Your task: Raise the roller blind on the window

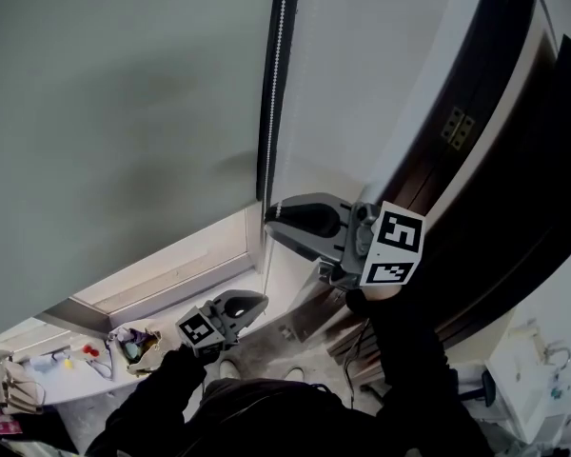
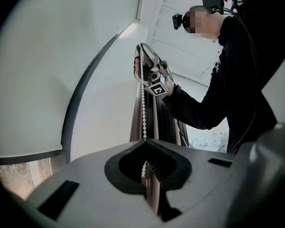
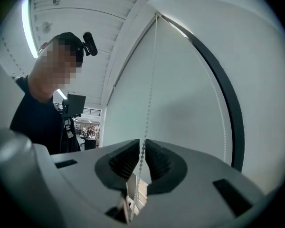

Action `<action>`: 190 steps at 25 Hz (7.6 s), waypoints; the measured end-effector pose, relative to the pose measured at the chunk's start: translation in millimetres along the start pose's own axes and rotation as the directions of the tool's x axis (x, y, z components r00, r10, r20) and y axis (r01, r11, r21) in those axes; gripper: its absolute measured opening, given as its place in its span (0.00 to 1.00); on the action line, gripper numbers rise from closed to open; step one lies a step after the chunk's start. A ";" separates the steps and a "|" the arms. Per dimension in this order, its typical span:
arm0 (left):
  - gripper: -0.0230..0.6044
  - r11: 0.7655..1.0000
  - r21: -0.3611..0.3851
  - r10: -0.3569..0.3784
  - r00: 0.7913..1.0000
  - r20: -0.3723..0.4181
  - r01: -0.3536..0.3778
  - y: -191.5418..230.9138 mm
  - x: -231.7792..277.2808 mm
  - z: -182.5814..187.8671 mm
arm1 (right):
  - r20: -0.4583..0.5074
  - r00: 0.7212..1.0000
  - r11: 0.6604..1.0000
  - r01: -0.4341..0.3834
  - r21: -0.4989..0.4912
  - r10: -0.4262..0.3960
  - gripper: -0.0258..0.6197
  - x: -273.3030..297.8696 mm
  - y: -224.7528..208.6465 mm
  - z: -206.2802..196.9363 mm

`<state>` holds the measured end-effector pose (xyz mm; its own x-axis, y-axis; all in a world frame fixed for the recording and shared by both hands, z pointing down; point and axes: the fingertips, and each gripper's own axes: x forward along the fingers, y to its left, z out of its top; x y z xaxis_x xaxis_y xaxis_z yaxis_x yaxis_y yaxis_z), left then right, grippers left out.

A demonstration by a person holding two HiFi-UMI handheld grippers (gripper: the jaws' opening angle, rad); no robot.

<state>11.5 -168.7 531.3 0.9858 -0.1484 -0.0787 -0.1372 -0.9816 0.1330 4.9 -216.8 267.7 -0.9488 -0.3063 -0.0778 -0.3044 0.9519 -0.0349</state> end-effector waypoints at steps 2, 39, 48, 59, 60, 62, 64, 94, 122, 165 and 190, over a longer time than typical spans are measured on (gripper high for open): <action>0.05 1.000 -0.007 0.013 1.000 -0.005 -0.013 1.9 -3.5 -2.4 | -0.019 1.000 1.000 -0.001 0.016 0.001 0.07 1.8 -0.4 -0.9; 0.33 0.997 0.046 -0.067 0.995 0.070 0.064 23.2 1.2 208.3 | -0.239 0.970 0.971 0.018 0.240 0.041 0.05 -0.5 42.1 -242.8; 0.33 0.989 0.024 -0.150 0.986 0.068 0.148 13.6 19.4 227.2 | -0.248 0.967 0.975 0.004 0.222 0.053 0.05 -0.7 44.9 -244.9; 0.05 0.985 0.031 -0.174 0.984 0.040 0.172 2.3 22.5 231.8 | -0.258 0.965 0.974 0.006 0.227 0.055 0.05 -2.3 49.7 -248.5; 0.05 0.985 0.027 -0.174 0.984 0.038 0.173 1.2 22.4 231.7 | -0.260 0.964 0.974 0.003 0.227 0.058 0.05 -2.1 50.2 -248.4; 0.05 0.986 0.038 -0.161 0.986 0.038 0.160 0.5 21.1 232.0 | -0.267 0.961 0.974 -0.005 0.228 0.068 0.05 -2.6 51.4 -247.6; 0.05 0.989 0.060 -0.137 0.990 0.041 0.135 1.8 18.8 232.0 | -0.278 0.958 0.978 -0.008 0.210 0.067 0.05 -4.3 51.8 -246.9; 0.05 0.983 -0.182 -0.059 0.975 -0.214 0.020 -6.4 -2.3 -56.1 | -0.006 1.000 0.998 -0.029 0.056 0.029 0.05 -5.4 7.4 -20.9; 0.23 0.996 0.090 -0.035 0.991 0.128 0.023 14.1 -3.2 201.3 | -0.230 0.973 0.988 0.012 0.152 0.023 0.05 1.6 28.1 -196.2; 0.05 0.999 -0.039 -0.041 0.969 -0.242 0.033 10.3 7.4 -2.3 | 0.061 0.998 0.998 -0.033 0.061 0.029 0.42 -21.1 3.7 -24.3; 0.17 0.985 -0.139 0.103 0.994 -0.019 -0.105 26.1 -24.2 31.1 | 0.000 0.999 0.999 0.049 -0.024 -0.049 0.07 -5.9 -6.7 -18.3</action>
<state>-18.9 -194.4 506.0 0.9681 -0.2464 -0.0454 -0.2248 -0.9342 0.2768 10.9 -221.2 286.6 -0.9326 -0.3529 -0.0760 -0.3528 0.9356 -0.0152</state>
